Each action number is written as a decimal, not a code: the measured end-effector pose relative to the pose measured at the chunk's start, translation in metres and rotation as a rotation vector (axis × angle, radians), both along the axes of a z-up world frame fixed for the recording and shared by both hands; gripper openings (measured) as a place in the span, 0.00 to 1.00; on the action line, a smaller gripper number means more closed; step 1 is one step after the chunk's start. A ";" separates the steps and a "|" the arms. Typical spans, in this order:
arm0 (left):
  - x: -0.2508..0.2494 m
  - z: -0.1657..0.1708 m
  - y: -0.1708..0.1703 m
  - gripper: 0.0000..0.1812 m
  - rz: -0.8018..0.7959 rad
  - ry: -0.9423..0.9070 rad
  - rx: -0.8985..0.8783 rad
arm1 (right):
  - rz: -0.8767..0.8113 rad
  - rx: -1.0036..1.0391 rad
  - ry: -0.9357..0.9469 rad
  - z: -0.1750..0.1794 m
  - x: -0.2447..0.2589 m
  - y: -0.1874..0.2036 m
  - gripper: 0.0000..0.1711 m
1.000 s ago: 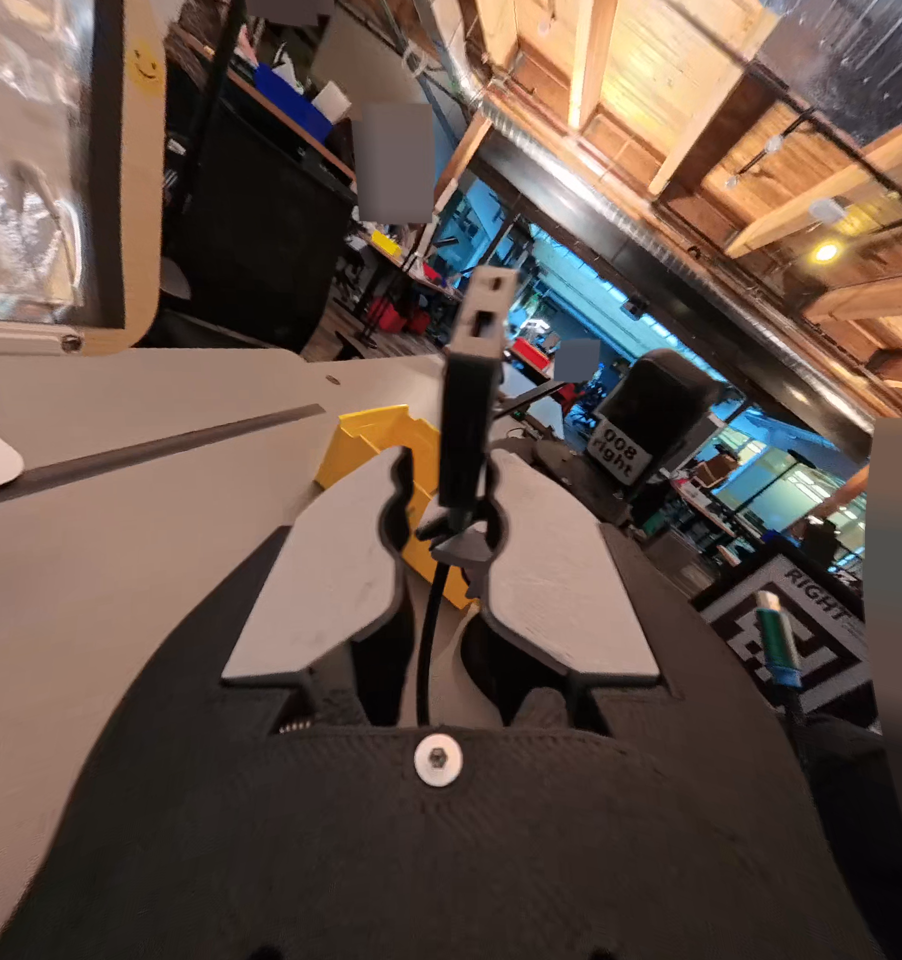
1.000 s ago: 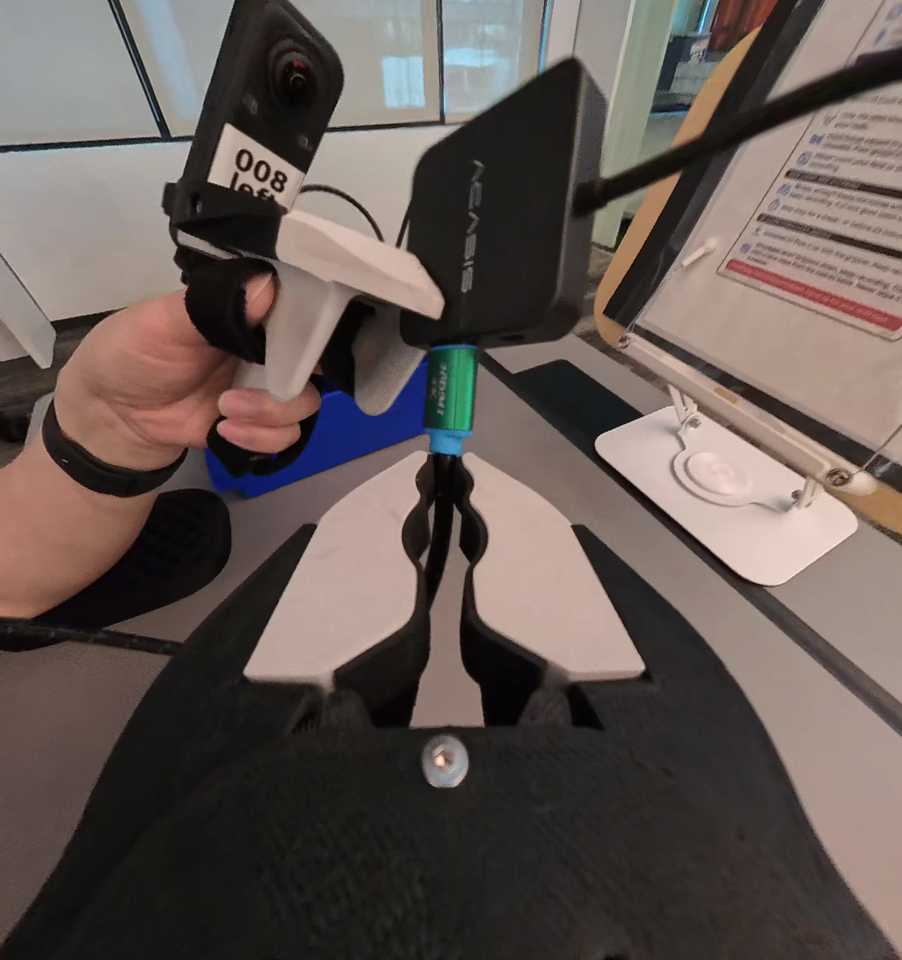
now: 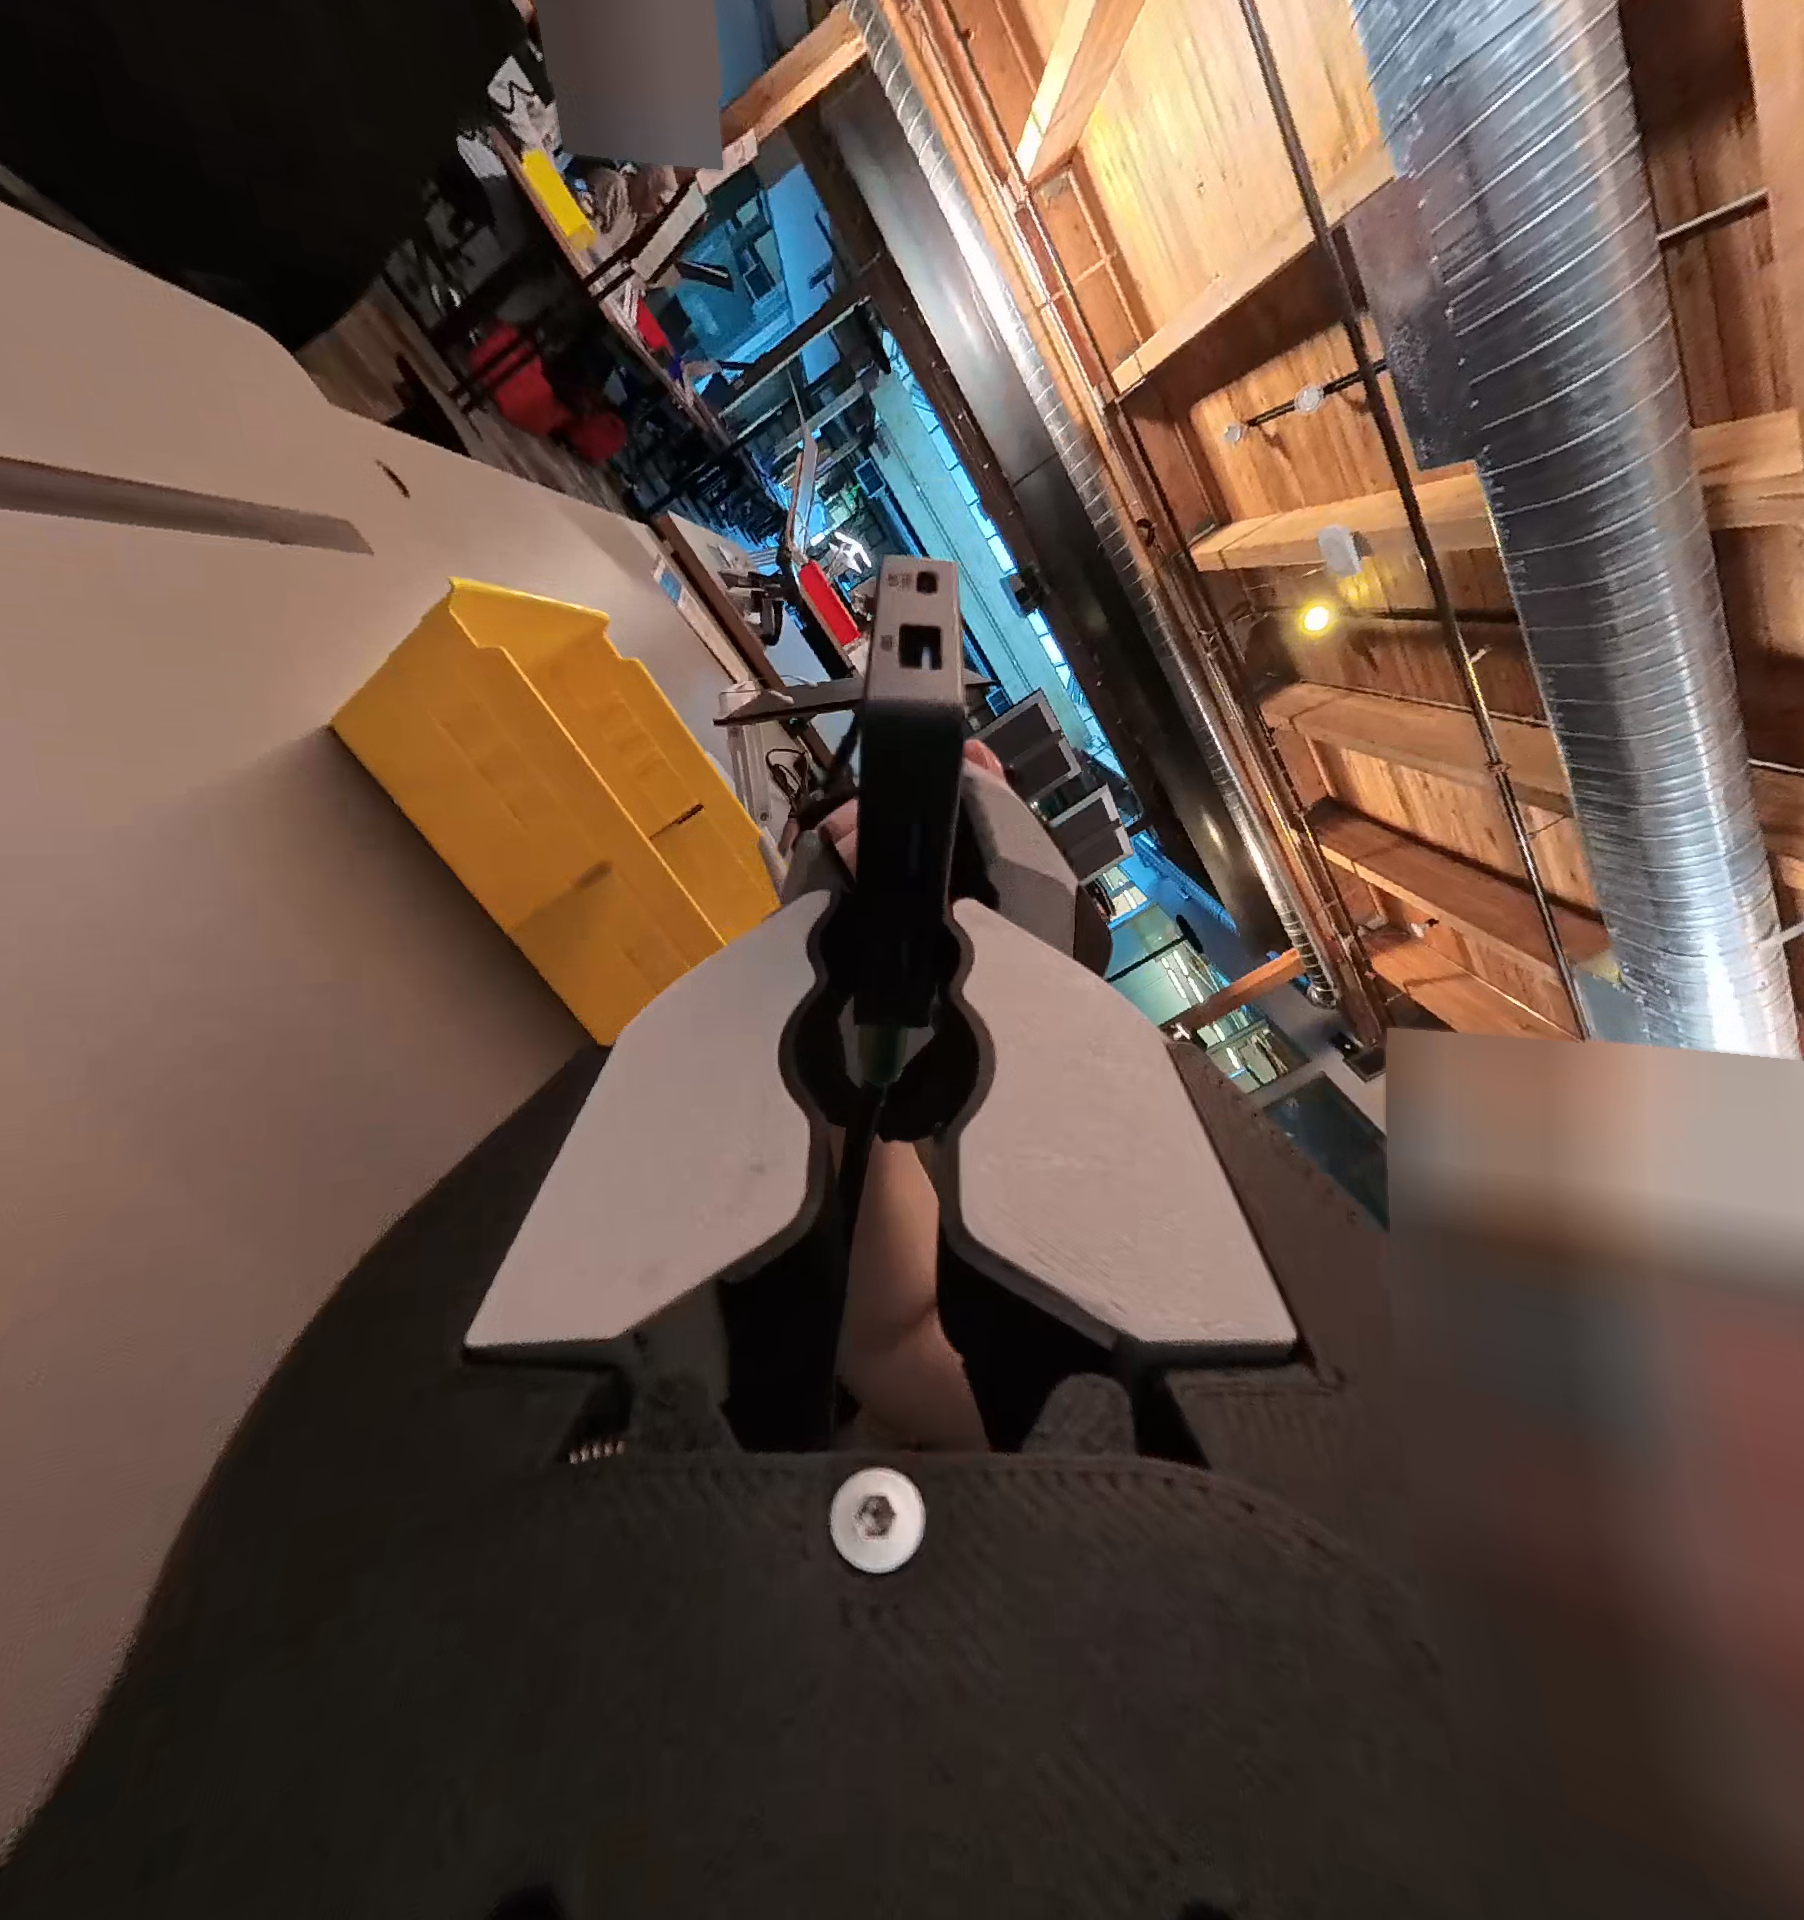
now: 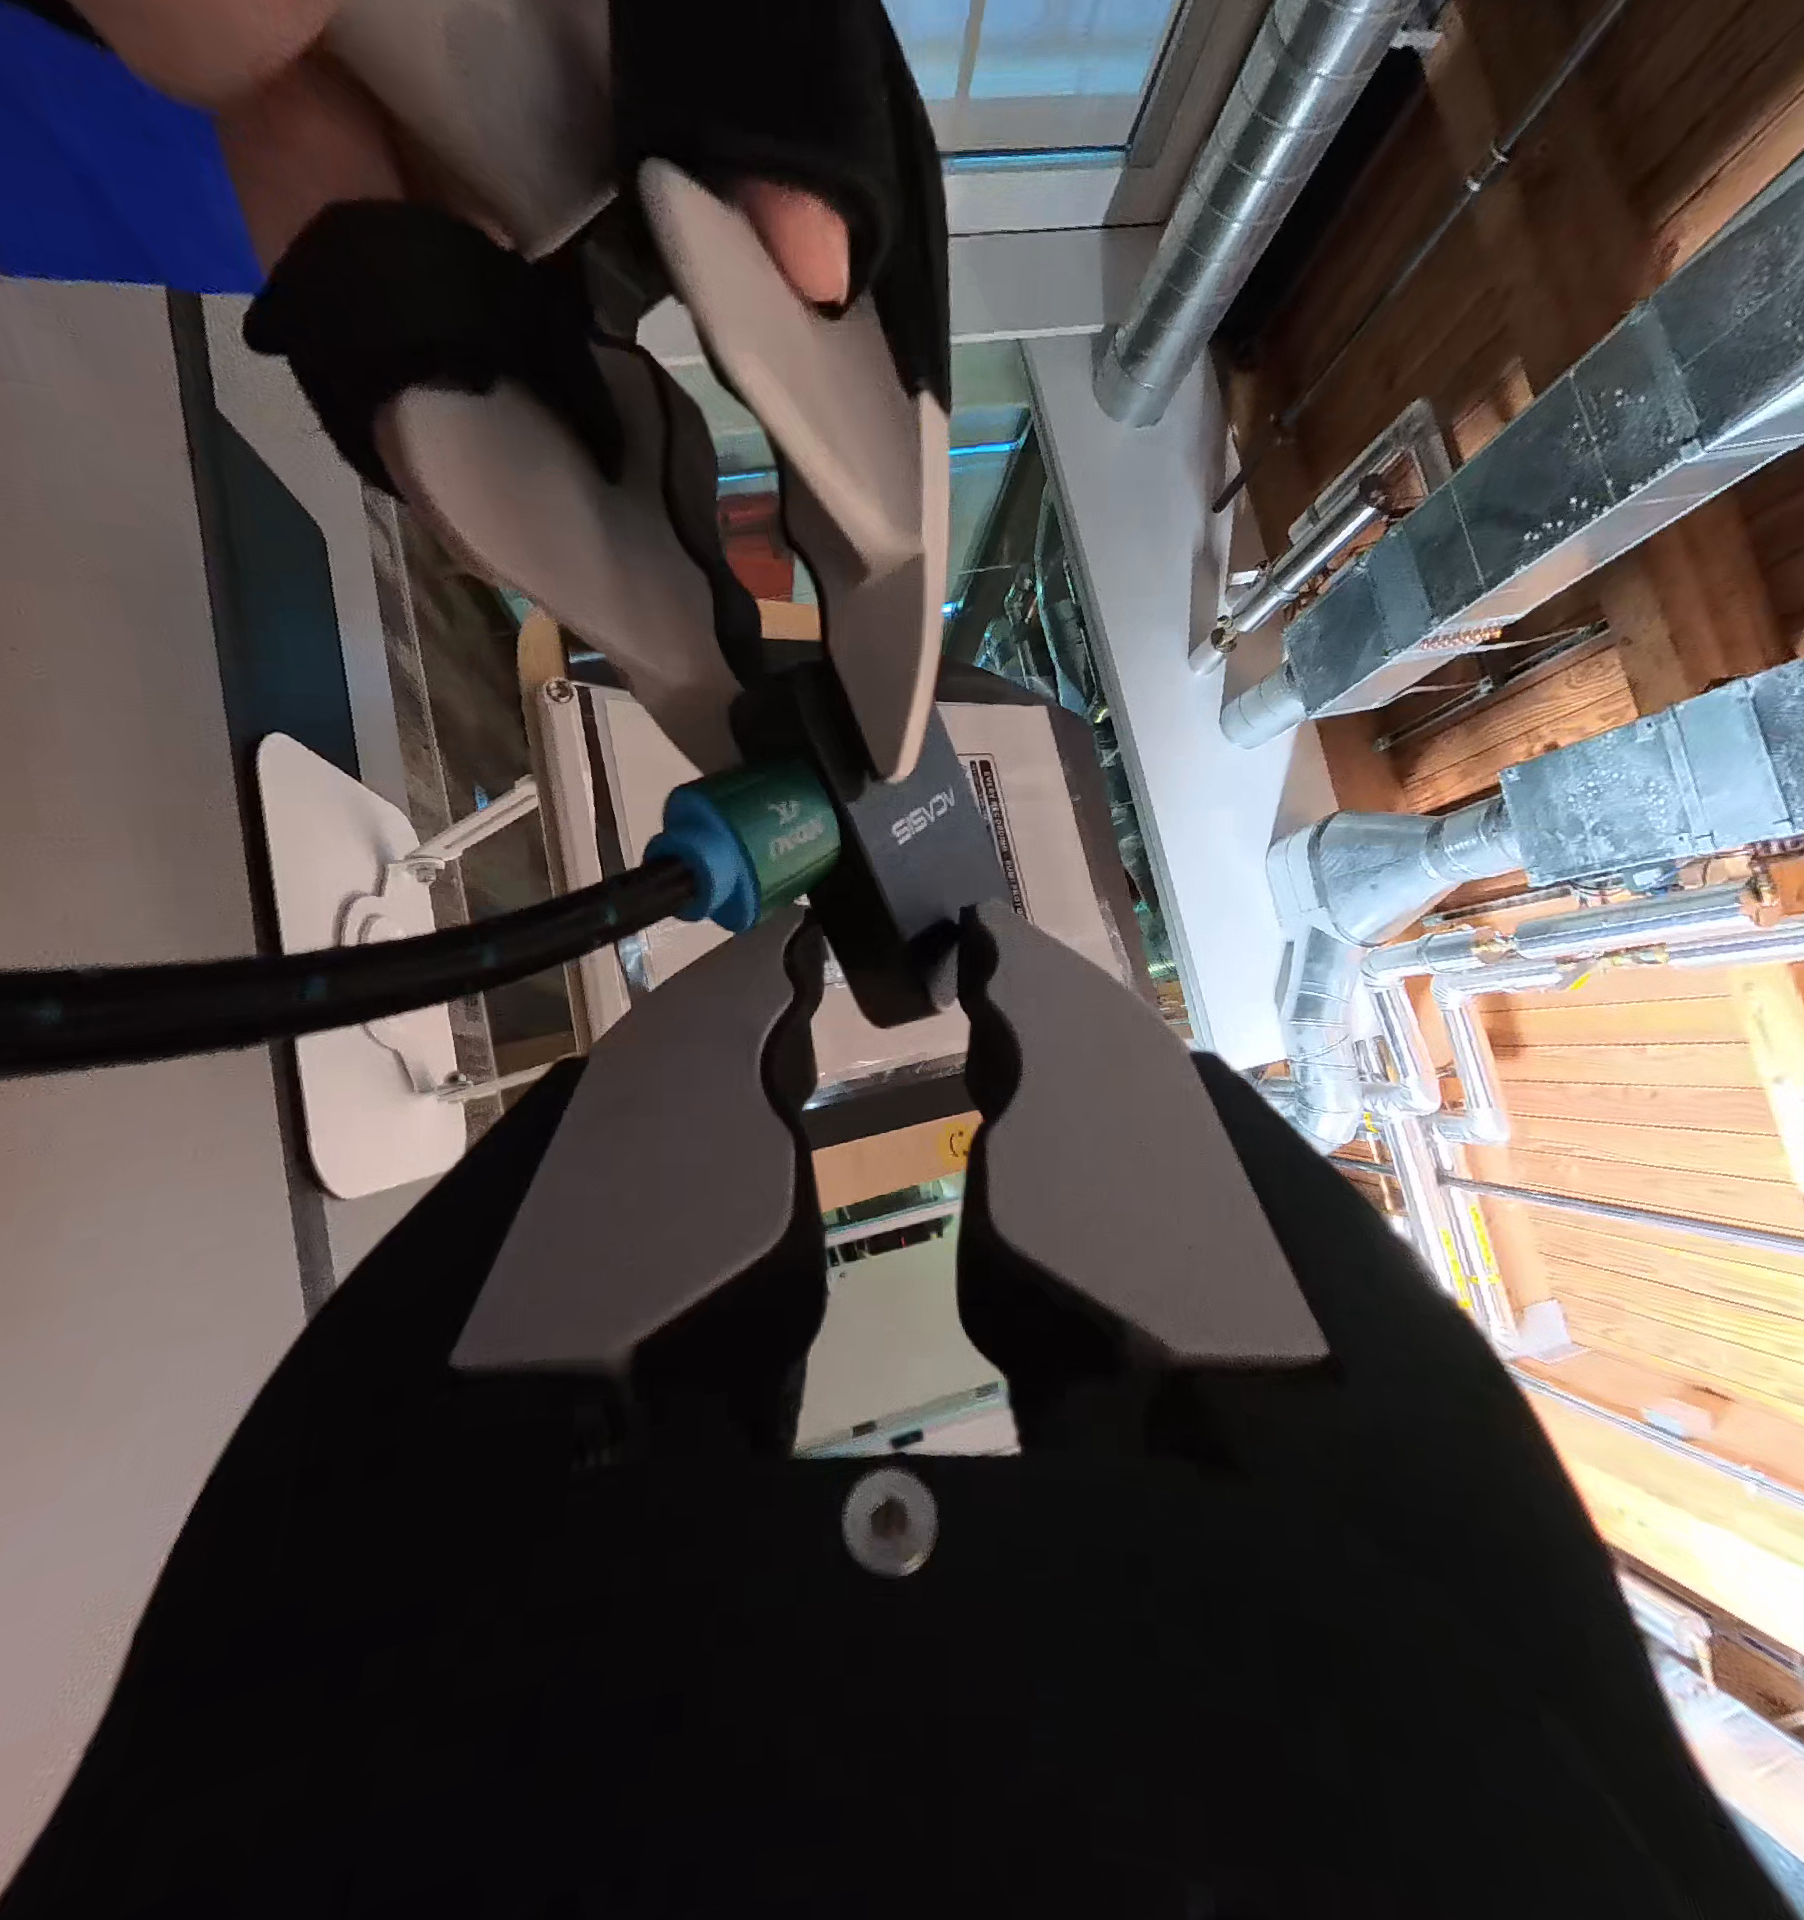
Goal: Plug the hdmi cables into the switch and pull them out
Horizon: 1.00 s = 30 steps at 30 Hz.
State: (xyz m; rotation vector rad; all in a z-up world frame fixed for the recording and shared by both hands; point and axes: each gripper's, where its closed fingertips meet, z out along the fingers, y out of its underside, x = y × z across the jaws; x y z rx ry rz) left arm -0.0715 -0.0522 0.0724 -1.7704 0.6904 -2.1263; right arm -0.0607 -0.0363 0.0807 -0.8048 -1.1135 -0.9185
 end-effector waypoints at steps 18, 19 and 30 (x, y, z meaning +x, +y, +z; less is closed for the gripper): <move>-0.020 0.019 0.008 0.38 0.505 0.315 1.681 | 0.147 -0.499 0.144 -0.014 0.010 -0.018 0.09; -0.017 0.015 0.007 0.38 0.504 0.346 1.751 | 0.139 -0.502 0.123 -0.016 0.008 -0.018 0.09; 0.000 -0.028 0.009 0.13 0.447 0.518 2.189 | 0.095 -0.498 -0.076 -0.032 -0.015 -0.026 0.10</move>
